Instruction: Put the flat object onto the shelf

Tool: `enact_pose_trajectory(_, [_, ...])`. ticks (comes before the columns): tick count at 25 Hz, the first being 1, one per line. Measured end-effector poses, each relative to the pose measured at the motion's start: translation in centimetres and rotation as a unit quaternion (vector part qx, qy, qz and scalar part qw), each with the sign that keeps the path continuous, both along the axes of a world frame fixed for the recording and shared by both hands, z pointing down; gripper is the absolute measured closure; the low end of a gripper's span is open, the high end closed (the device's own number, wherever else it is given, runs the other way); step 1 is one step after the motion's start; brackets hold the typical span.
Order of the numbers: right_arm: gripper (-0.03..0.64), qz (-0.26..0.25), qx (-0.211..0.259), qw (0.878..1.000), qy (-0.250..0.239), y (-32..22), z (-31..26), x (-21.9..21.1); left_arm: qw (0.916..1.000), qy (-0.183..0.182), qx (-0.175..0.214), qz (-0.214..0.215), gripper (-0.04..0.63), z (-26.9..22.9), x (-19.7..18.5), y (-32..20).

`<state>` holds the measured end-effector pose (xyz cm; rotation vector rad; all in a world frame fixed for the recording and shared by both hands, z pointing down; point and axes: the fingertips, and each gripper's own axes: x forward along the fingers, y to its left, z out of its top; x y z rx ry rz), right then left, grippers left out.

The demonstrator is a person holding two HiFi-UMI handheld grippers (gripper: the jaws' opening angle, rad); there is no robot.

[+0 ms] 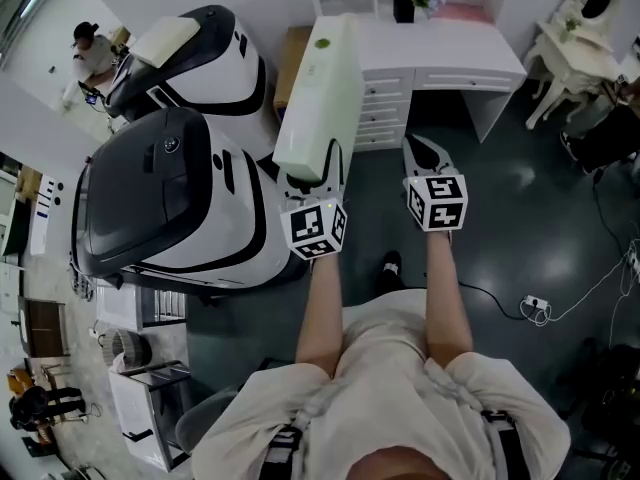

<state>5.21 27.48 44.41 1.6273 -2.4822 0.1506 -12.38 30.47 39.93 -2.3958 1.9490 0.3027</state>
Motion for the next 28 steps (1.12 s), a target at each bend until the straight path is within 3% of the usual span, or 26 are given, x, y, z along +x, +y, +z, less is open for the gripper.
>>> enact_pose_trajectory(7, [0.55, -0.03, 0.018, 0.999, -0.022, -6.8, -1.2, 0.5, 0.9999, -0.007, 0.001, -0.012, 0.322, -0.8, 0.7, -7.2])
enact_pose_trajectory(16, [0.549, -0.034, 0.048, 0.998, -0.025, -14.5, -2.4, 4.2, 1.0, 0.0, 0.003, -0.001, 0.323, -1.4, 3.5, -14.8])
enact_pose_trajectory(24, [0.549, -0.036, 0.021, 0.997, -0.071, -18.8, -0.9, 8.0, 0.9999, -0.012, -0.004, 0.009, 0.321, -0.8, 5.7, -18.5])
enact_pose_trajectory(28, [0.549, -0.042, 0.007, 0.997, -0.068, -18.7, 0.3, 8.8, 0.9998, -0.01, -0.018, 0.004, 0.321, 0.1, 6.0, -18.6])
